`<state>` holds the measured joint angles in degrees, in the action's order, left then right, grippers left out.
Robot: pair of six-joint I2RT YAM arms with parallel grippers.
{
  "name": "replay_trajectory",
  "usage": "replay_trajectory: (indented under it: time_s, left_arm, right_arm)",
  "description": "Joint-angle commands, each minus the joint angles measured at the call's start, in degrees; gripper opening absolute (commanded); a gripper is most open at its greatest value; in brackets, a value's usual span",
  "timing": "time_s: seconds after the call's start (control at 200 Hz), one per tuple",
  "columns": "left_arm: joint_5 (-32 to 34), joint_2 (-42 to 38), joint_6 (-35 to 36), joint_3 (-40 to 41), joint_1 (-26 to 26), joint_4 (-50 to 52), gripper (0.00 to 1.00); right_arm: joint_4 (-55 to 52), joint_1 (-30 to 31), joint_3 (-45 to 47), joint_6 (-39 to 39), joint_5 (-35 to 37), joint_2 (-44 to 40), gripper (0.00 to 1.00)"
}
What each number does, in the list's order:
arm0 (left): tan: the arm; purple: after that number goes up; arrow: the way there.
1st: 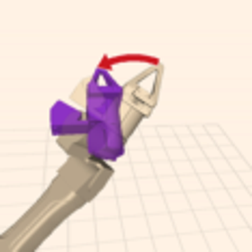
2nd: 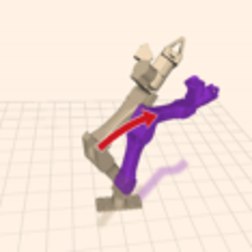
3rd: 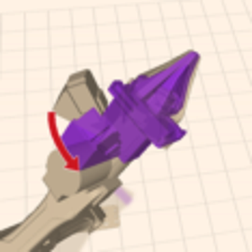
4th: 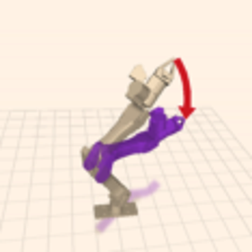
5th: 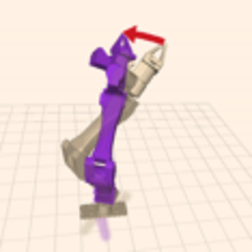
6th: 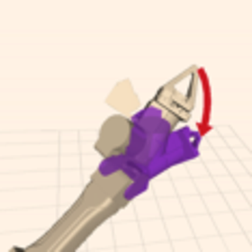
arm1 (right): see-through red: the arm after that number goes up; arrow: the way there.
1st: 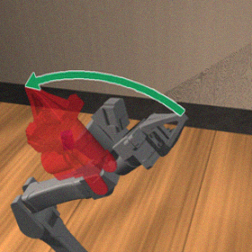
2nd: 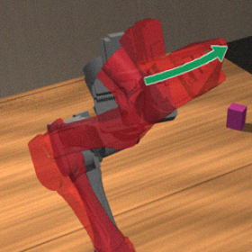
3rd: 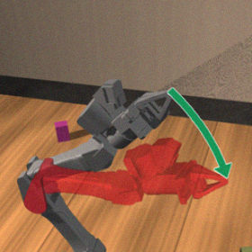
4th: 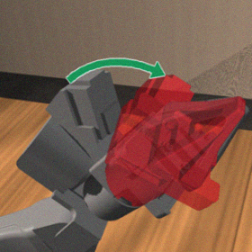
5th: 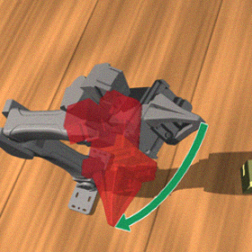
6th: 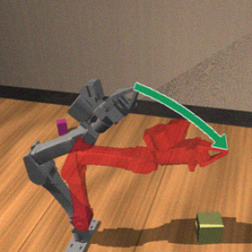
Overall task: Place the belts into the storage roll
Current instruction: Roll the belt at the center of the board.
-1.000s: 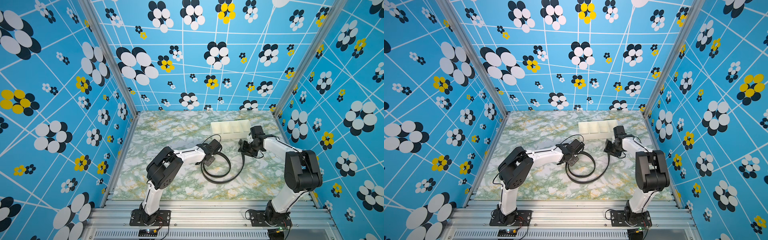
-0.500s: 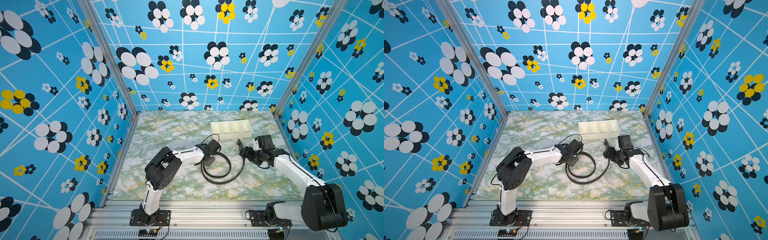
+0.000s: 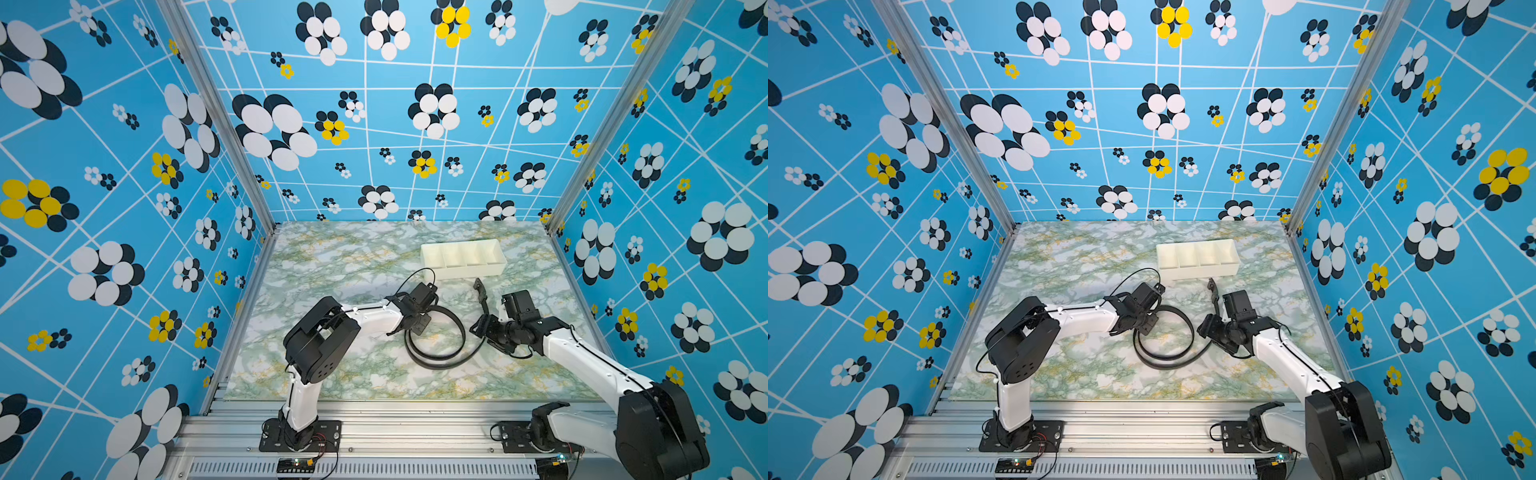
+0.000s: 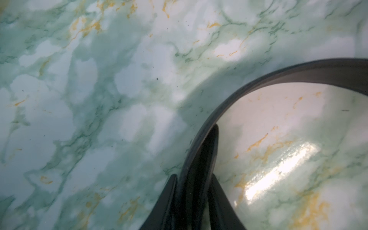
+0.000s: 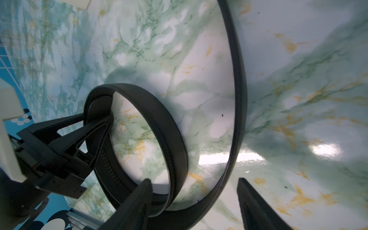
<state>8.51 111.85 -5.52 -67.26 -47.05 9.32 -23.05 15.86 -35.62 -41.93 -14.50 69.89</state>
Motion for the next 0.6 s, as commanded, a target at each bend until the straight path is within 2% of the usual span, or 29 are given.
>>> replay_trajectory:
  time_s: [0.0,0.475,0.595]
  left_arm:
    - [-4.26,2.67,-0.50,2.87,0.08,1.04,0.29]
    - [-7.21,5.01,3.05,-0.76,-0.10,2.10,0.30]
    - [-7.84,5.75,3.10,-2.22,-0.14,2.42,0.30]
  right_arm:
    - [2.82,0.67,0.20,-2.17,-1.30,2.09,0.71]
    - [6.35,5.41,-5.15,1.05,-0.10,12.36,0.71]
    - [3.98,7.08,-8.15,2.93,2.18,15.89,0.63]
